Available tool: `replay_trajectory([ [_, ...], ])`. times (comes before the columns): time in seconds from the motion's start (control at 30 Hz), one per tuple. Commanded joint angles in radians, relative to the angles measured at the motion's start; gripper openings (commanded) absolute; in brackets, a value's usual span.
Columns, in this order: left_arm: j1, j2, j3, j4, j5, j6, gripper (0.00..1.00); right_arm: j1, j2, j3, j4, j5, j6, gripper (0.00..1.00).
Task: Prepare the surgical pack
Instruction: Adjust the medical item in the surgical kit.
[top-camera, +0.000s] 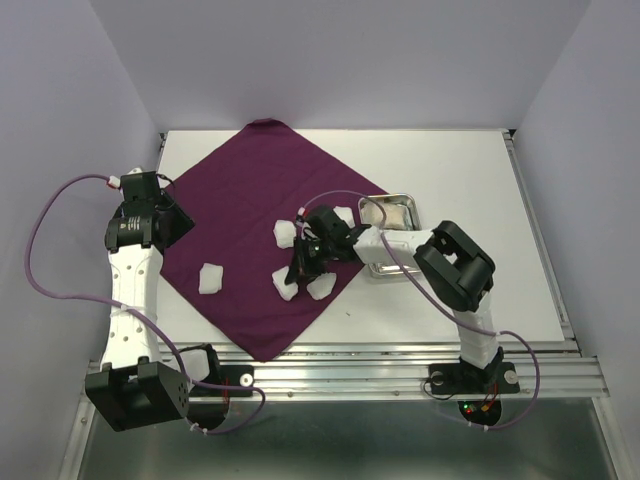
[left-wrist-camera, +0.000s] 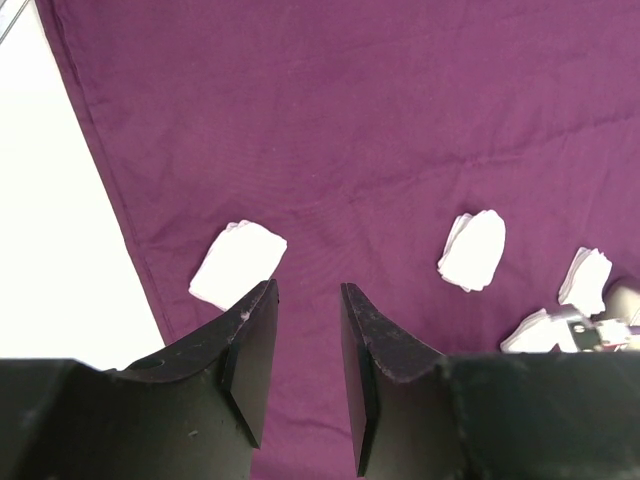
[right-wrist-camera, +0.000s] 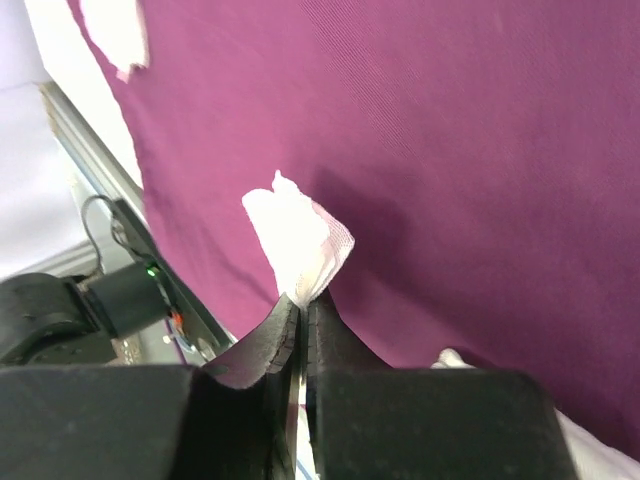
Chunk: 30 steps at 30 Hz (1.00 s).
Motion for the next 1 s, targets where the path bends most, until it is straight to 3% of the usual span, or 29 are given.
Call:
replay_trajectory([
  [0.0,0.006,-0.030,0.001,0.018,0.006,0.024,0.42,-0.034,-0.055,0.092,-0.014,0.040,-0.033,0.01],
  [0.57,0.006,-0.025,-0.008,0.026,0.006,0.024,0.42,-0.156,0.170,0.414,-0.031,0.053,0.036,0.01],
  [0.97,0.005,-0.009,-0.005,0.030,0.006,0.024,0.42,-0.183,0.256,0.464,-0.032,0.037,0.058,0.01],
])
